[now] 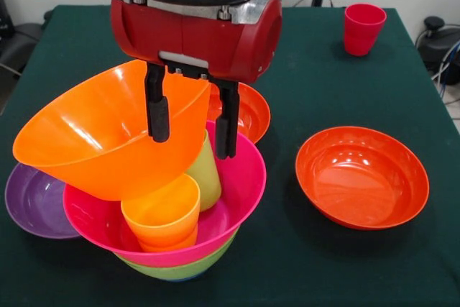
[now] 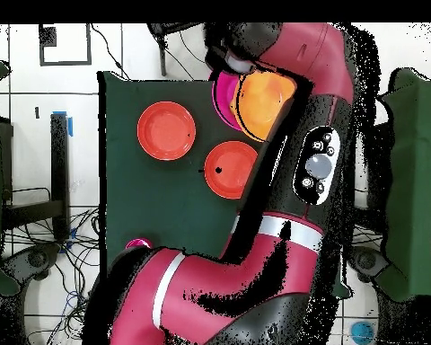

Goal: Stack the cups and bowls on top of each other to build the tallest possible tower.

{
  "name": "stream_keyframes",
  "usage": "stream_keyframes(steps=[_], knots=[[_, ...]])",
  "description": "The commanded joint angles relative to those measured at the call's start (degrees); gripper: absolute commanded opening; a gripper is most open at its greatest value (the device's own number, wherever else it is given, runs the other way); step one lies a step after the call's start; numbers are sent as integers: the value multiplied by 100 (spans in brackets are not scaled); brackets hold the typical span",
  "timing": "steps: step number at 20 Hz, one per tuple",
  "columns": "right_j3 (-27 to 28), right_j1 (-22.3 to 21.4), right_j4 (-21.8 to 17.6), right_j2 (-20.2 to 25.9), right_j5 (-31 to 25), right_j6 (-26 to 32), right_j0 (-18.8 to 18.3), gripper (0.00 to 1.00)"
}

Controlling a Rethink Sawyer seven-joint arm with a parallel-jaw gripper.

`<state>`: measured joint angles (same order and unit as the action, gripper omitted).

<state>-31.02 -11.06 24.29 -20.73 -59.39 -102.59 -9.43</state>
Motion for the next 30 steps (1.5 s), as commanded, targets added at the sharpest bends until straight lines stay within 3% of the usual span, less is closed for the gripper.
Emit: stream_keyframes(steps=[1, 9, 17, 26, 30], knots=[[-961, -142, -496, 688, 164, 745, 41, 100], [-1304, -477, -499, 723, 58, 693, 87, 100], [-1157, -660, -473, 653, -428, 477, 184, 100], [-1362, -765, -507, 719, -325, 443, 242, 100], [-1570, -718, -533, 823, 31, 508, 216, 100]])
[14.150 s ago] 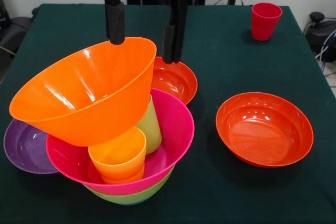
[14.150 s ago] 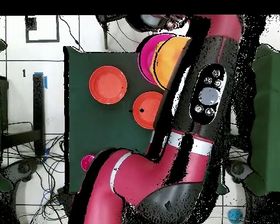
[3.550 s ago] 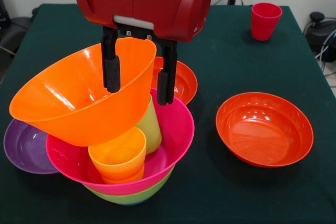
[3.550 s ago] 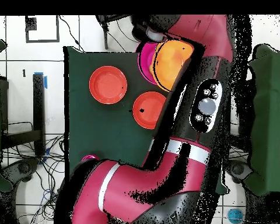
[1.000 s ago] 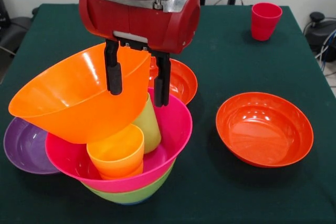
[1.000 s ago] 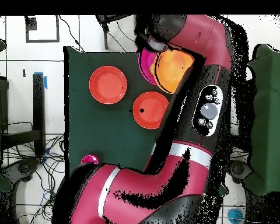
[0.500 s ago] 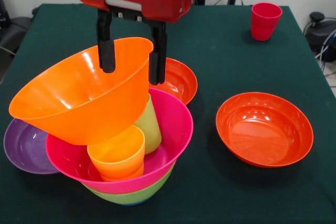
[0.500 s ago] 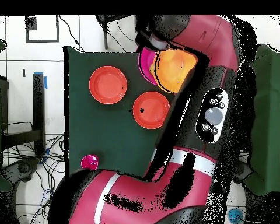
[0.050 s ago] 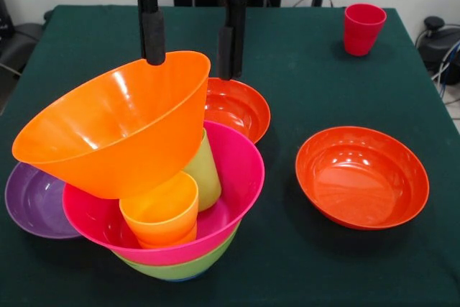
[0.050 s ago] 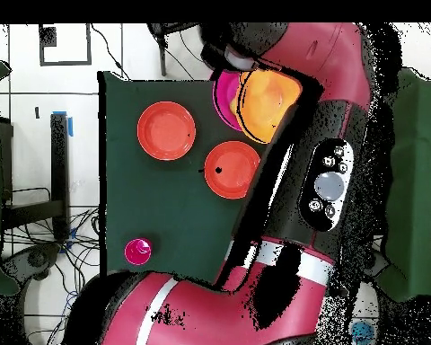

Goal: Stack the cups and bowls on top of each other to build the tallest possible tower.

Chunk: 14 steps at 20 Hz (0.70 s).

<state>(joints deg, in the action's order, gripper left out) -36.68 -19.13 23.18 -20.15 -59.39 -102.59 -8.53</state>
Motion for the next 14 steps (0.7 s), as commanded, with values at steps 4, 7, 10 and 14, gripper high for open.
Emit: stream_keyframes(steps=[4, 7, 10, 14], knots=[[-1239, 102, -469, 882, 378, 679, 49, 100], [-1270, 106, -508, 933, 446, 817, -15, 100], [-1395, 38, -536, 977, 498, 905, -53, 100], [-1440, 8, -579, 1024, 523, 909, -88, 100]])
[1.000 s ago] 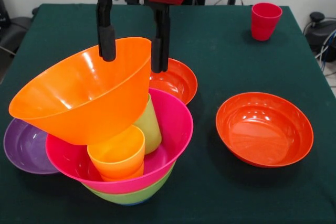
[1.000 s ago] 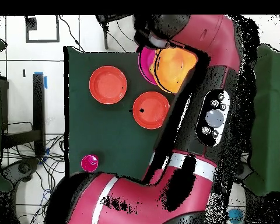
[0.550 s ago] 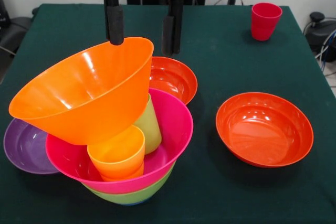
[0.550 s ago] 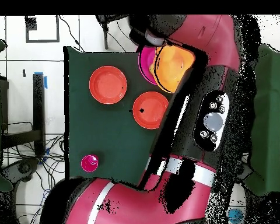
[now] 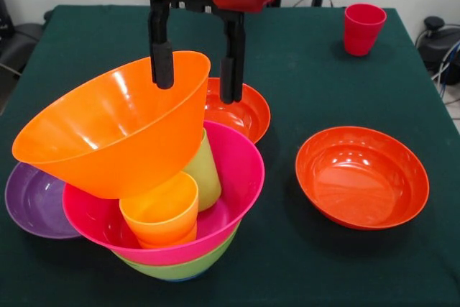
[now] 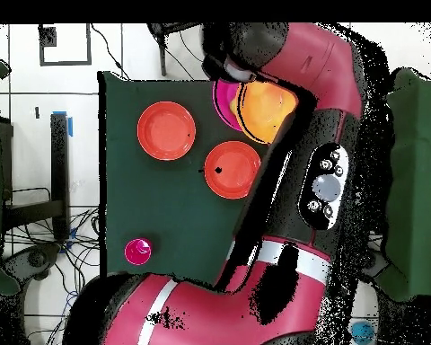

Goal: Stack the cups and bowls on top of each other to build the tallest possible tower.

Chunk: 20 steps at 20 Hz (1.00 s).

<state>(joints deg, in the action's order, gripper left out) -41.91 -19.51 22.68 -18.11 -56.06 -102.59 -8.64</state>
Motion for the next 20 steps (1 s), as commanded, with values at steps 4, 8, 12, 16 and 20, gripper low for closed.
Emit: stream_keyframes(steps=[4, 8, 12, 16, 20], knots=[[-987, 8, -572, 874, 243, 885, -101, 100], [-1054, -28, -601, 910, 283, 876, -123, 100], [-966, 13, -621, 951, 247, 897, -167, 100], [-985, 7, -646, 1003, 261, 966, -225, 100], [-957, 78, -689, 1091, 352, 1033, -298, 100]])
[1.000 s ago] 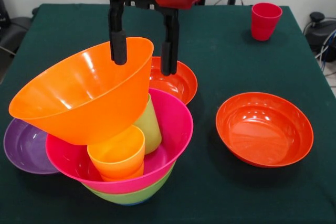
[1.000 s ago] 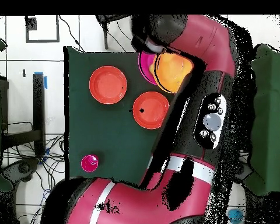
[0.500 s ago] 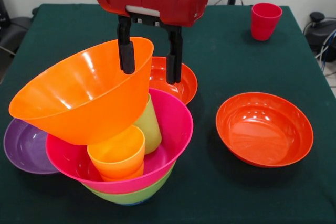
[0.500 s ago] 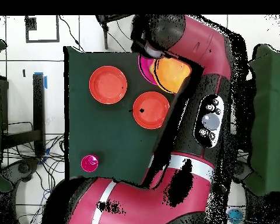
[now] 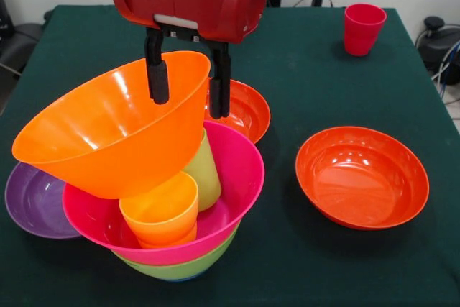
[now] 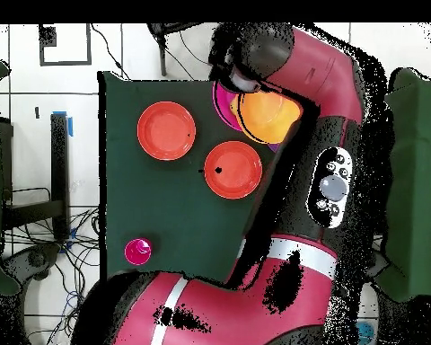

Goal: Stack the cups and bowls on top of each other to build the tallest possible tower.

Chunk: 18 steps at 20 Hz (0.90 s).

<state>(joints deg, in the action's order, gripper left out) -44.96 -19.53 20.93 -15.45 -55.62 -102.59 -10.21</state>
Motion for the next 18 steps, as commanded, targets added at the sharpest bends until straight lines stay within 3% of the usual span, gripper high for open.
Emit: stream_keyframes(steps=[1, 18], knots=[[-640, 106, -533, 857, 343, 1044, -161, 100], [-858, 67, -836, 1209, 671, 1006, -321, 100]])
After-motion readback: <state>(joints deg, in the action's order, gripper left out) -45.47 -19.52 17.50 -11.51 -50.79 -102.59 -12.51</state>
